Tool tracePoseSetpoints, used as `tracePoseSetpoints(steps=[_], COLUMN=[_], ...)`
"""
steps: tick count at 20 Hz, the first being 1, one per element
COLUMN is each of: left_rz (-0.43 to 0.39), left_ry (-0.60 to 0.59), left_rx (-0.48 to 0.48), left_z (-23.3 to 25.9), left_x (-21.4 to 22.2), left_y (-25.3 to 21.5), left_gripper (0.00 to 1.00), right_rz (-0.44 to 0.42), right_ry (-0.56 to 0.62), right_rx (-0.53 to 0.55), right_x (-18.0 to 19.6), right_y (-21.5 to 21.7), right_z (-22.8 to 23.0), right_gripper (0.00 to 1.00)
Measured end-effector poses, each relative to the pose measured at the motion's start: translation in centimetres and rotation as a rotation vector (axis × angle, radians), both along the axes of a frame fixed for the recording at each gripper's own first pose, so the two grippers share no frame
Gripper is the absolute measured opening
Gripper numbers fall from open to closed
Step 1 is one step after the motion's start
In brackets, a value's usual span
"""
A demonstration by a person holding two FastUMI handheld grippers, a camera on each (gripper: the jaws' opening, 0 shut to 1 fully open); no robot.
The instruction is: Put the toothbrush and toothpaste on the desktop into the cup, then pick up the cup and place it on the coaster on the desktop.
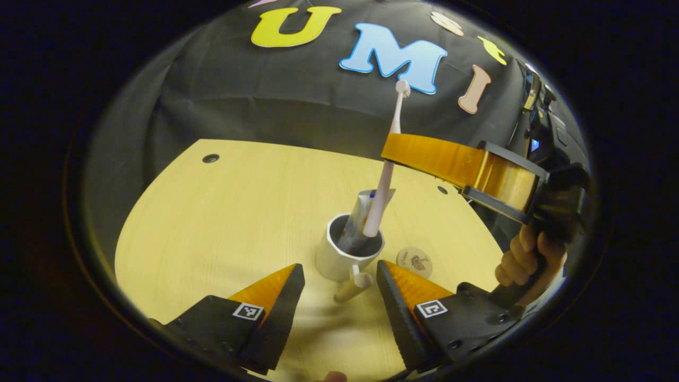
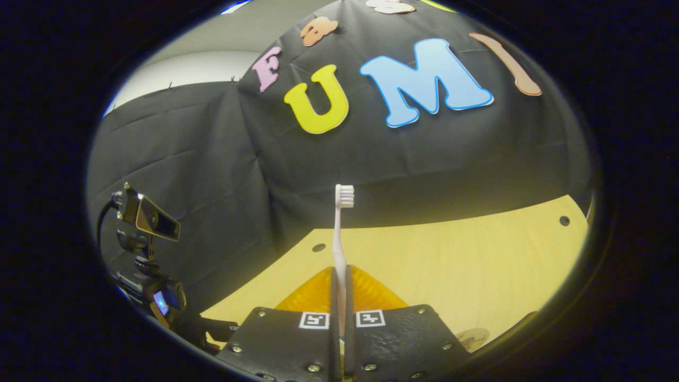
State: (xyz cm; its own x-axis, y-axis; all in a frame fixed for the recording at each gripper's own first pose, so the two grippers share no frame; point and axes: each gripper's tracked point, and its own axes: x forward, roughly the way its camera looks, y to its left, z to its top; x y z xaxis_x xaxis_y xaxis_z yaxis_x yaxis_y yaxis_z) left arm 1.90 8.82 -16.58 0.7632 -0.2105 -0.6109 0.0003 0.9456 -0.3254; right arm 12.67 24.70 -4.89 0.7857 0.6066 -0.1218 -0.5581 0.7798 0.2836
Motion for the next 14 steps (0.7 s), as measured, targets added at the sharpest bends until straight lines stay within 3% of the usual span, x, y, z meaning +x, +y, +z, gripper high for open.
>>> tracePoseSetpoints(steps=[6, 12, 14], left_rz=[0.003, -0.005, -0.004], left_ry=[0.056, 0.058, 0.055], left_rx=[-0.034, -0.043, -0.042], left_z=[-1.4, -1.4, -1.4], left_x=[-1.7, -1.7, -1.8], left_y=[0.5, -0.2, -0.1], left_gripper=[0.89, 0.89, 0.89], right_rz=[0.001, -0.020, -0.039], right_ry=[-0.104, -0.142, -0.154], right_rx=[-0.165, -0.252, -0.258], right_x=[0.6, 1.2, 1.1], right_y=[1.2, 1.2, 0.7], right_z=[-2.1, -3.0, -2.6], right_gripper=[0.04, 0.06, 0.15])
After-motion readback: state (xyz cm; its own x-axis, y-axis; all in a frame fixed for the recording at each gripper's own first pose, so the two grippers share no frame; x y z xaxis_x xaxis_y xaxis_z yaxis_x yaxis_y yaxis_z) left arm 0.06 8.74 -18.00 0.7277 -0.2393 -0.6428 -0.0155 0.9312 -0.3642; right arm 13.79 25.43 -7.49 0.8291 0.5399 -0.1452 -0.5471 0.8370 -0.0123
